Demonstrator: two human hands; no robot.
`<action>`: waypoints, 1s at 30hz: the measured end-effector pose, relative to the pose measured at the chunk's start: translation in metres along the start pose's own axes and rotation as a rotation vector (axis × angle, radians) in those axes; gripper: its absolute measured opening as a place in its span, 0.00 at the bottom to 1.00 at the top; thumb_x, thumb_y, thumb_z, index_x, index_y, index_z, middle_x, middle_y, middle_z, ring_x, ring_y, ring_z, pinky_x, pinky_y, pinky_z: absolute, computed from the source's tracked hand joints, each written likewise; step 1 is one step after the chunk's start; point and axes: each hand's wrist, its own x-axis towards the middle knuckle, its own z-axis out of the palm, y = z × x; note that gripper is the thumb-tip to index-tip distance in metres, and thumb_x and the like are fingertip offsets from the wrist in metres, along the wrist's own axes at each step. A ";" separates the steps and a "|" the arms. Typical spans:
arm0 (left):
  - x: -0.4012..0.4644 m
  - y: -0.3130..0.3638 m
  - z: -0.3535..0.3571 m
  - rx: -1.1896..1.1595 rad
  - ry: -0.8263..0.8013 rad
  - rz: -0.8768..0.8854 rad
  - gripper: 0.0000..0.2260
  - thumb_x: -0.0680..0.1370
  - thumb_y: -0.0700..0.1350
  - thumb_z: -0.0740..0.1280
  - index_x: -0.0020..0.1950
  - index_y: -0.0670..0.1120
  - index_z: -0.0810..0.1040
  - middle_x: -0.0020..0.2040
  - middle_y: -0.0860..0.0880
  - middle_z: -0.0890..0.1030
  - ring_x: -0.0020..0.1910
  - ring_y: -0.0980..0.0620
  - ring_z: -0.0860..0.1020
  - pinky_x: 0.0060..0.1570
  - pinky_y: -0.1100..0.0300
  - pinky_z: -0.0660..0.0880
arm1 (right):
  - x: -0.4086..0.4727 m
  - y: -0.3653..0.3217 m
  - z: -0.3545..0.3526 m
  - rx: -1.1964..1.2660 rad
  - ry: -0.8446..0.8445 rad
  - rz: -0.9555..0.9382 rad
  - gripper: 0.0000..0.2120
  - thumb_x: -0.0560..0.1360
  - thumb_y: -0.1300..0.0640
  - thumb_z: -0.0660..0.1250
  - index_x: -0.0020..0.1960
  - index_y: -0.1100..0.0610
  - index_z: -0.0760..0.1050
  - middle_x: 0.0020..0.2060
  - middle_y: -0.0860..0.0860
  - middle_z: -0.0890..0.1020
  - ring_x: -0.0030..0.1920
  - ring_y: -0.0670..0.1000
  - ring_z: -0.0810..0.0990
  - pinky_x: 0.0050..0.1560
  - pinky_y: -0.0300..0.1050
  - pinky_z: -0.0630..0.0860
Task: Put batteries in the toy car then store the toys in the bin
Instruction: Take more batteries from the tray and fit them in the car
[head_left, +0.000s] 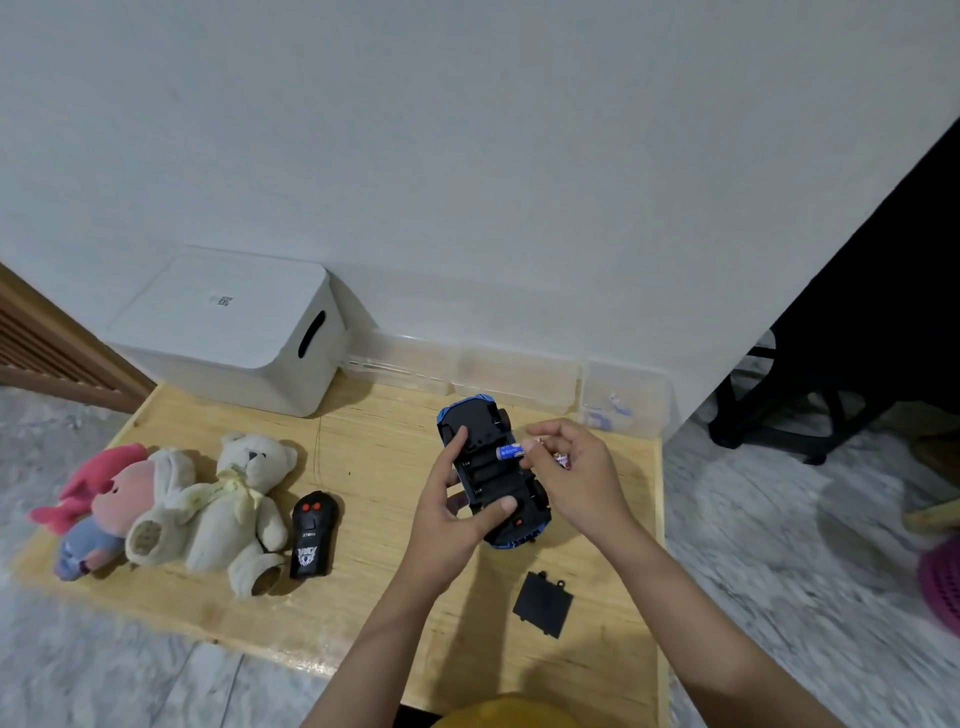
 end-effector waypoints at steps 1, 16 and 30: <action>-0.001 0.001 0.001 -0.006 -0.007 0.002 0.38 0.64 0.41 0.76 0.69 0.62 0.66 0.58 0.44 0.77 0.52 0.51 0.81 0.53 0.44 0.79 | 0.001 0.001 -0.001 -0.035 0.015 -0.012 0.03 0.74 0.55 0.69 0.46 0.50 0.76 0.36 0.51 0.83 0.37 0.45 0.82 0.37 0.41 0.77; -0.007 0.007 0.006 0.073 -0.089 0.092 0.45 0.61 0.44 0.79 0.72 0.64 0.62 0.67 0.47 0.70 0.58 0.50 0.78 0.55 0.54 0.78 | 0.003 -0.012 0.000 -0.196 0.181 -0.176 0.06 0.70 0.55 0.73 0.41 0.52 0.76 0.35 0.43 0.80 0.40 0.39 0.78 0.36 0.28 0.70; -0.011 0.014 0.007 0.077 -0.070 0.127 0.46 0.62 0.39 0.78 0.72 0.63 0.60 0.64 0.57 0.74 0.56 0.52 0.79 0.51 0.57 0.78 | 0.005 -0.014 0.009 -0.291 0.269 -0.239 0.10 0.68 0.52 0.75 0.35 0.56 0.77 0.30 0.48 0.75 0.34 0.46 0.75 0.36 0.40 0.71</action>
